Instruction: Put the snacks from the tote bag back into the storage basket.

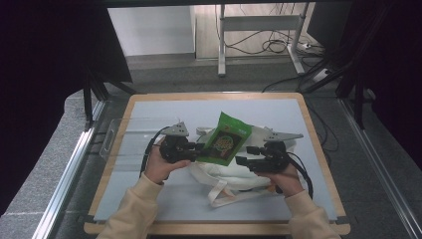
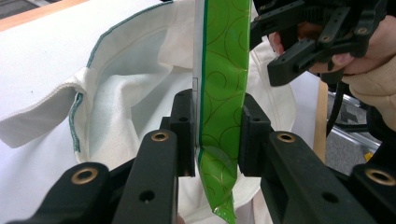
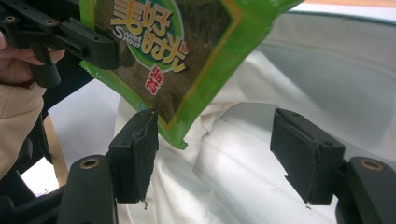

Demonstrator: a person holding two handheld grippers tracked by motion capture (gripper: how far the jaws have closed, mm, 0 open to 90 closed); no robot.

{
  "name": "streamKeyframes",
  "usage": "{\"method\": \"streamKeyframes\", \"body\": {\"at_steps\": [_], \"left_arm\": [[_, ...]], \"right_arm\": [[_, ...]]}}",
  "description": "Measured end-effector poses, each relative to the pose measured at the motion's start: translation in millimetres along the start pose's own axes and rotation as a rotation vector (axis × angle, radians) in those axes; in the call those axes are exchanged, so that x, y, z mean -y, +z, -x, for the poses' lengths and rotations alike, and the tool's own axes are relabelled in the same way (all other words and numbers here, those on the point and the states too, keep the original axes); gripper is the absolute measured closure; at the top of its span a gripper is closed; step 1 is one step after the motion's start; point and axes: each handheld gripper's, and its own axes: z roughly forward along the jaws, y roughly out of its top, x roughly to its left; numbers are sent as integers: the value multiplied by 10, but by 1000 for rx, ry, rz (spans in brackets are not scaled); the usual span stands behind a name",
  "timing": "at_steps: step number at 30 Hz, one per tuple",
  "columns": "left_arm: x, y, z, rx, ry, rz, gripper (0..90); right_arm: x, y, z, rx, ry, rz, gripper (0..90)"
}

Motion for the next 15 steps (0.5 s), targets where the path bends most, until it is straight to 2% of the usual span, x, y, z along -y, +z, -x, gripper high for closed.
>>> {"method": "streamKeyframes", "body": {"at_steps": [5, 9, 15], "left_arm": [[14, 4, 12, 2, -3, 9, 727], [3, -10, 35, 21, -5, 40, 727], [-9, -15, 58, 35, 2, 56, 727]], "right_arm": [[5, 79, -35, -14, 1, -10, 326], [6, 144, -55, -32, 0, -13, 326], [-6, 229, -66, -65, 2, 3, 332]]}}
